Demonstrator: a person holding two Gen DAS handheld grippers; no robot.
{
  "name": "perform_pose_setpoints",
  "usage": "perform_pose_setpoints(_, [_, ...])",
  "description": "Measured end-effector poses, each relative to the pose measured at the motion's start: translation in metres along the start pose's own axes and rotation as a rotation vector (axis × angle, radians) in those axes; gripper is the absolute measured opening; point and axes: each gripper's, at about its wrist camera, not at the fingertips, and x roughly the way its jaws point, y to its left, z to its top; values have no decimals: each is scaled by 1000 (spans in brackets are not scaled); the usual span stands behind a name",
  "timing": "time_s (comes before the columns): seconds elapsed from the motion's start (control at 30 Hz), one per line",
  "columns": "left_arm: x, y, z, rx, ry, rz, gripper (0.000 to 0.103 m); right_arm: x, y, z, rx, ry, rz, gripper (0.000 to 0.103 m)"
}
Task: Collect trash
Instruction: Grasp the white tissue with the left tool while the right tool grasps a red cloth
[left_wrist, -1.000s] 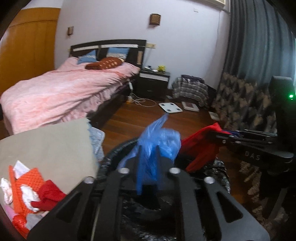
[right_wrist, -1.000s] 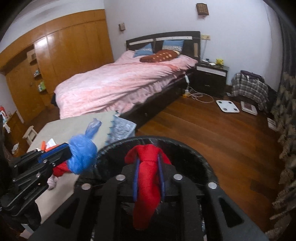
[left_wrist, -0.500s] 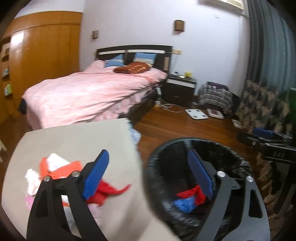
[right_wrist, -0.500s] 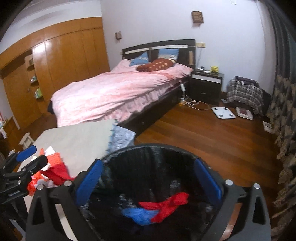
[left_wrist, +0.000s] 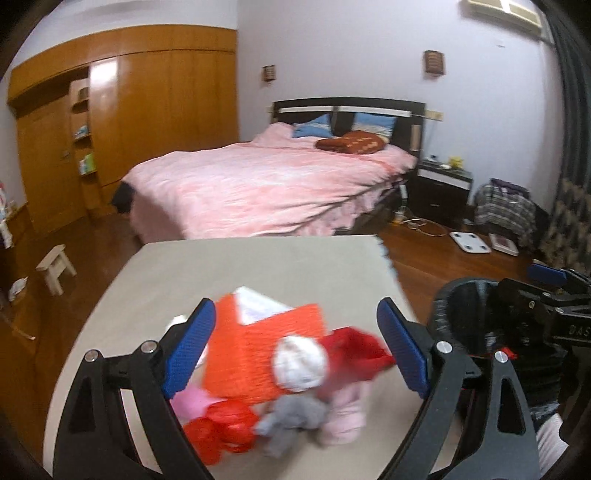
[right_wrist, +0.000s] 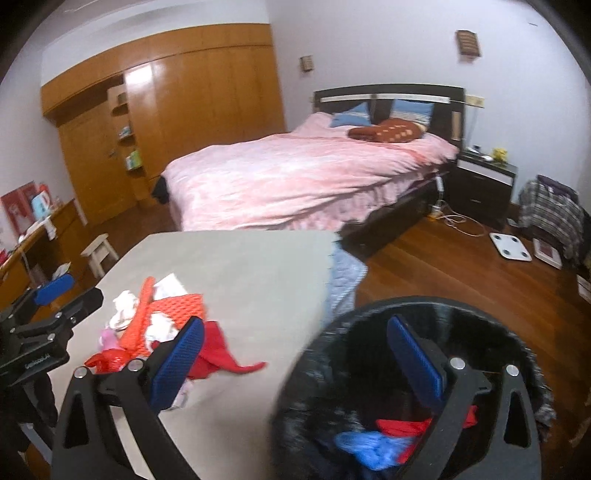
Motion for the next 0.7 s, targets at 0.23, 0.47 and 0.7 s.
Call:
perform_pose_setpoints(0.23, [4, 43, -10, -21, 8, 82, 86, 36, 39, -4, -32, 26, 77, 97])
perform_pose_setpoints(0.47, [16, 63, -22, -38, 35, 115, 86, 80, 64, -19, -78, 102, 96, 91])
perform_pose_setpoints(0.7, [27, 70, -33, -48, 62, 112, 86, 111, 76, -38, -101, 201, 130, 84])
